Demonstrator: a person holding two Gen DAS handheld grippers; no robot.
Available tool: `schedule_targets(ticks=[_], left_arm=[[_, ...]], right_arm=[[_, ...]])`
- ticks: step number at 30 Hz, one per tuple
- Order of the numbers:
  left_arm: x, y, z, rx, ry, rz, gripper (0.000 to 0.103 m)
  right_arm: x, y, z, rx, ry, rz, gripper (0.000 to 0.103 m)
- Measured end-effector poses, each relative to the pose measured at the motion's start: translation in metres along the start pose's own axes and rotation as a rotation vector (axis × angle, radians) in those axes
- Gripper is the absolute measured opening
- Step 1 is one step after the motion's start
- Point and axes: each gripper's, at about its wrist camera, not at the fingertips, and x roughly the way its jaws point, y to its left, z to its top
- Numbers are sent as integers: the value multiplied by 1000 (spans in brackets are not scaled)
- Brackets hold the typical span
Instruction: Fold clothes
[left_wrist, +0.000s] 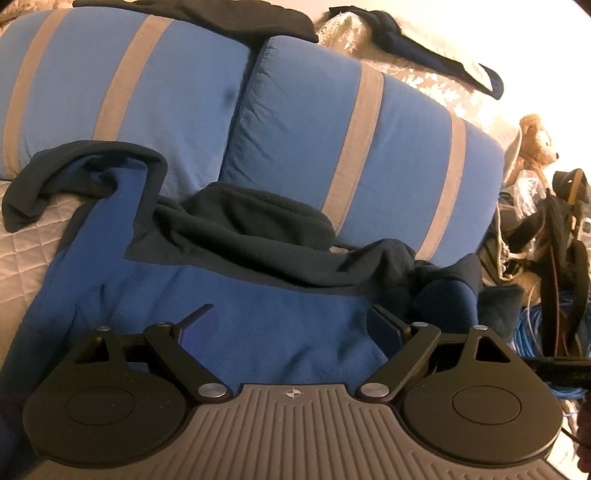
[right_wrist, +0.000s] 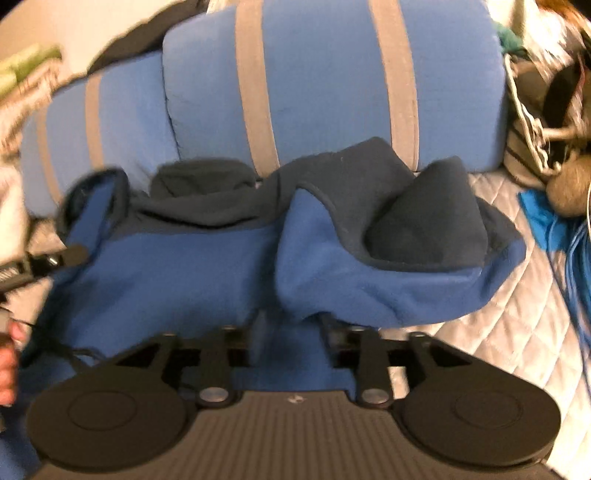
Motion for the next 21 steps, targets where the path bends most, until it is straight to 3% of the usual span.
schedule_targets(ticks=[2, 8, 14, 21], left_arm=[[0, 0, 0, -1, 2, -2, 88], [2, -1, -1, -1, 11, -6, 88], [3, 0, -1, -6, 17, -4, 88], [7, 0, -2, -2, 29, 0, 88]], right_arm=[[-13, -13, -2, 30, -42, -14, 76], [-43, -75, -5, 216, -145, -87, 80], [-38, -148, -20, 487, -213, -175, 79], [-1, -198, -19, 584, -254, -216, 67]])
